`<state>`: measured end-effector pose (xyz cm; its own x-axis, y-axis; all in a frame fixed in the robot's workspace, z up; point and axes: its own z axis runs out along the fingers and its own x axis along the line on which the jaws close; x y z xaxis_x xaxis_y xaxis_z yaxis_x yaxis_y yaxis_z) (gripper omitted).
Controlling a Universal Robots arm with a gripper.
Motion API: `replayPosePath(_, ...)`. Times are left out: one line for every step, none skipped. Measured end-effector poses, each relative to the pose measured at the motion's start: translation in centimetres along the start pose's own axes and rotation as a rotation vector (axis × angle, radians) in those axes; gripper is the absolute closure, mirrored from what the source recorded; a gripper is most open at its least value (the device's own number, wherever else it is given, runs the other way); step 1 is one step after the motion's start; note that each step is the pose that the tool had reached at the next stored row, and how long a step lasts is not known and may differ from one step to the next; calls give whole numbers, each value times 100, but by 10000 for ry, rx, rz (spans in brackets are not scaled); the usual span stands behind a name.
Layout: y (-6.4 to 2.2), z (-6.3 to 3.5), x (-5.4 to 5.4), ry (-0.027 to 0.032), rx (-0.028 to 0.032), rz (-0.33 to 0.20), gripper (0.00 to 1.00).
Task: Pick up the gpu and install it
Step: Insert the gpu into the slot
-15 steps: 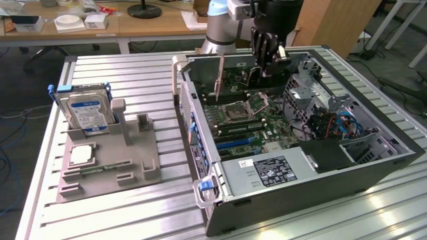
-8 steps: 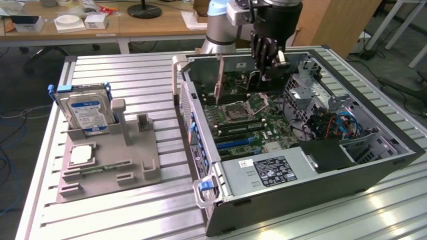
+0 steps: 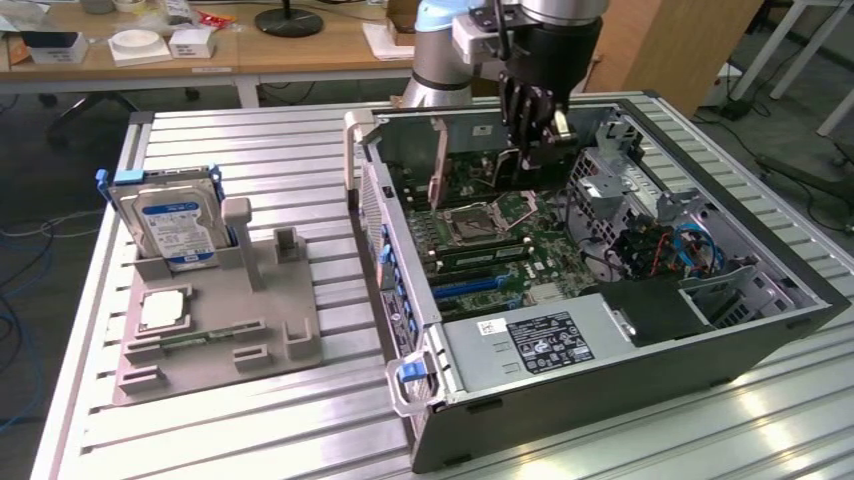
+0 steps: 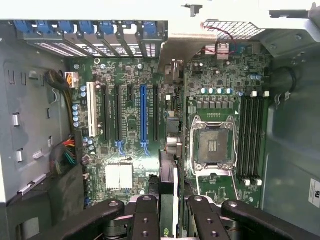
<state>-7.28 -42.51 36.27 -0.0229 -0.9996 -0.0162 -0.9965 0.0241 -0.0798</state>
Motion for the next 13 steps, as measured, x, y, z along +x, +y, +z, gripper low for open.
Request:
replayPosePath(3,2,11,-1,0,2,73)
replayPosePath(5,4,26,0,1,3,73)
replayPosePath(7,6,39,-1,1,3,73)
replayPosePath(9,9,51,-1,1,3,73)
replayPosePath(12,11,63,0,1,3,73)
replayPosePath(14,13,74,-1,1,3,73)
replayPosePath(16,16,86,-1,1,4,73)
replayPosePath(16,19,97,0,1,3,73)
replayPosePath(17,22,109,-1,0,3,73)
replayPosePath(18,25,119,0,1,3,73)
replayPosePath(20,29,127,-1,1,3,73)
replayPosePath(21,32,137,-1,1,3,73)
replayPosePath(23,35,147,-1,1,3,73)
